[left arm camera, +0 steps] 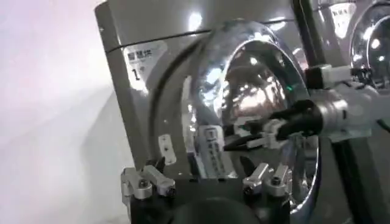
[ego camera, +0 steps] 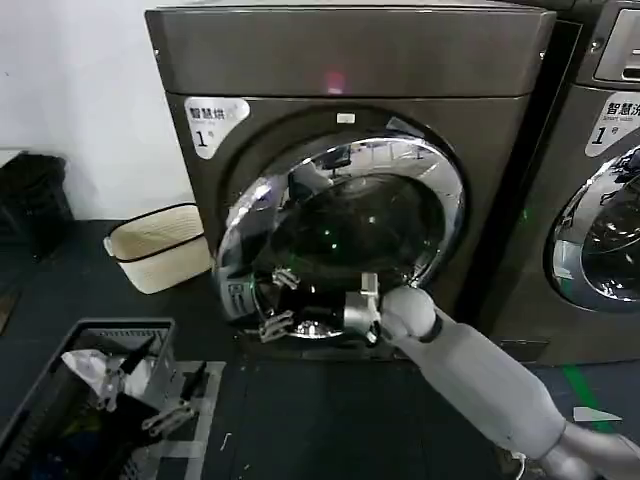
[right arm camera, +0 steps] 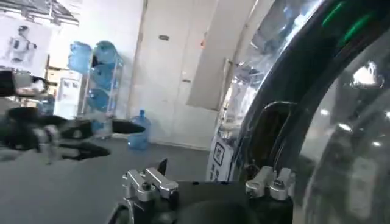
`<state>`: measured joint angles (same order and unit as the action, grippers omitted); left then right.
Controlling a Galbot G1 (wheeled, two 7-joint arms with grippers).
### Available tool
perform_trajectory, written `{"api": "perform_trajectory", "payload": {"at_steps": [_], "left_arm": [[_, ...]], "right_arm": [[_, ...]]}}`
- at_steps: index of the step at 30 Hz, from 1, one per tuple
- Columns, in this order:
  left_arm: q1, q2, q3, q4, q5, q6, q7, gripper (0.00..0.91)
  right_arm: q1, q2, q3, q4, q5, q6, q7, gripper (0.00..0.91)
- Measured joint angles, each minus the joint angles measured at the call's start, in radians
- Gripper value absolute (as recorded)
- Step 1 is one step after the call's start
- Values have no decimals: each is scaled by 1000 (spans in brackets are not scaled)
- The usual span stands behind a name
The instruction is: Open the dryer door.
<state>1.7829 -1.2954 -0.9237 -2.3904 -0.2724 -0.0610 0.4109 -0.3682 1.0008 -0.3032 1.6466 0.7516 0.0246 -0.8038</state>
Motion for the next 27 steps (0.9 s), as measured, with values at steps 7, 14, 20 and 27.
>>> {"api": "perform_trajectory", "payload": {"at_steps": [7, 14, 20, 27], "left_arm": [[-45, 55, -42, 37, -49, 6, 11, 907], [-92, 122, -67, 82, -87, 7, 21, 907], [-150, 185, -50, 130, -104, 7, 36, 907], [-242, 251, 8, 189, -121, 9, 57, 907]], "right_arm": [[-25, -44, 10, 44, 19, 4, -61, 907], [-50, -85, 25, 84, 35, 9, -98, 907], [-83, -126, 55, 125, 51, 18, -136, 907], [-146, -178, 117, 181, 71, 26, -173, 907]]}}
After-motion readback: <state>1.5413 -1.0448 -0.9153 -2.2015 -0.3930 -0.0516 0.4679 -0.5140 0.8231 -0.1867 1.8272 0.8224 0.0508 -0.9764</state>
